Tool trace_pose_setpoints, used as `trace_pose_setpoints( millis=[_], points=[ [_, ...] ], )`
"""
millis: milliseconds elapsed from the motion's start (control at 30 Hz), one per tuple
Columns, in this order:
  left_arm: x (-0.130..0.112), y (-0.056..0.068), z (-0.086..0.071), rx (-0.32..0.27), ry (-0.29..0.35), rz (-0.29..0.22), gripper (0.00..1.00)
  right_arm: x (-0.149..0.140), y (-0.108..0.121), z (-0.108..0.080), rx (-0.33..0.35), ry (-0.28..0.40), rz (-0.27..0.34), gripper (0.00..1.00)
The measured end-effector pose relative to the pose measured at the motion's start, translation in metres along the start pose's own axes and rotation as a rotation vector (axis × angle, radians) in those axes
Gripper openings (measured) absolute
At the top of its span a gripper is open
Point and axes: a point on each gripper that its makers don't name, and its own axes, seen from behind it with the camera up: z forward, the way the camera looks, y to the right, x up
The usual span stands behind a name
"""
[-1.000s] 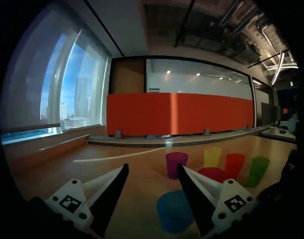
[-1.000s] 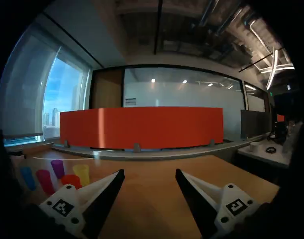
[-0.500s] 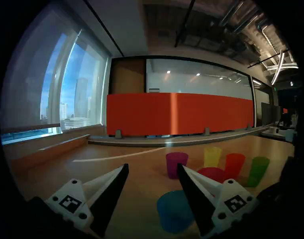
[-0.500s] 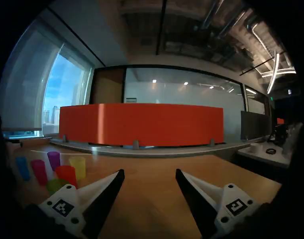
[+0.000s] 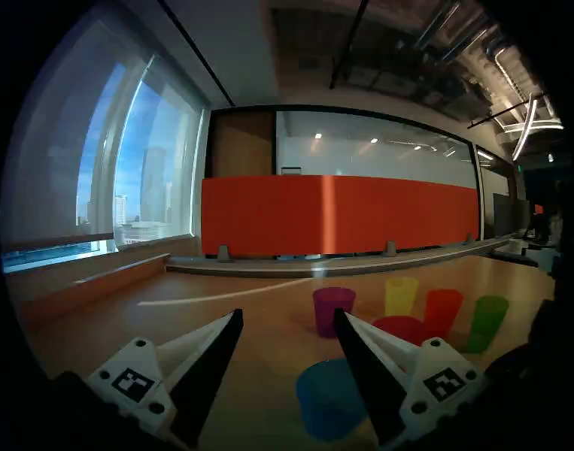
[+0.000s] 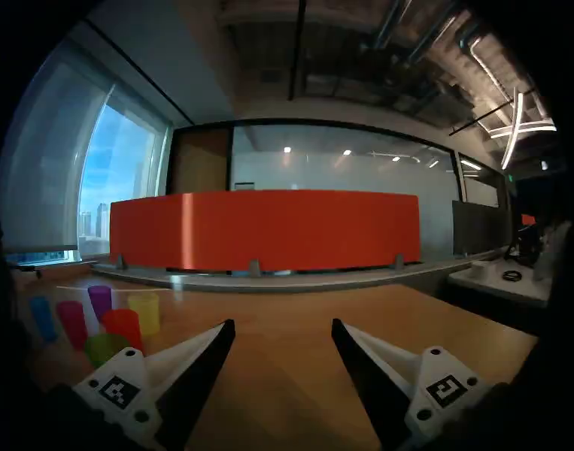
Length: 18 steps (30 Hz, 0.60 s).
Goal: Pour water
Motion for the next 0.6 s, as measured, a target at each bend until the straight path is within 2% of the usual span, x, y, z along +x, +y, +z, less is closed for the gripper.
trace_pose_setpoints(
  millis=[600],
  points=[
    [-0.0001, 0.0002, 0.0000, 0.000, 0.000, 0.000, 0.89, -0.0022, -0.0028, -0.0011, -0.003, -0.017, -0.010, 1.00]
  ],
)
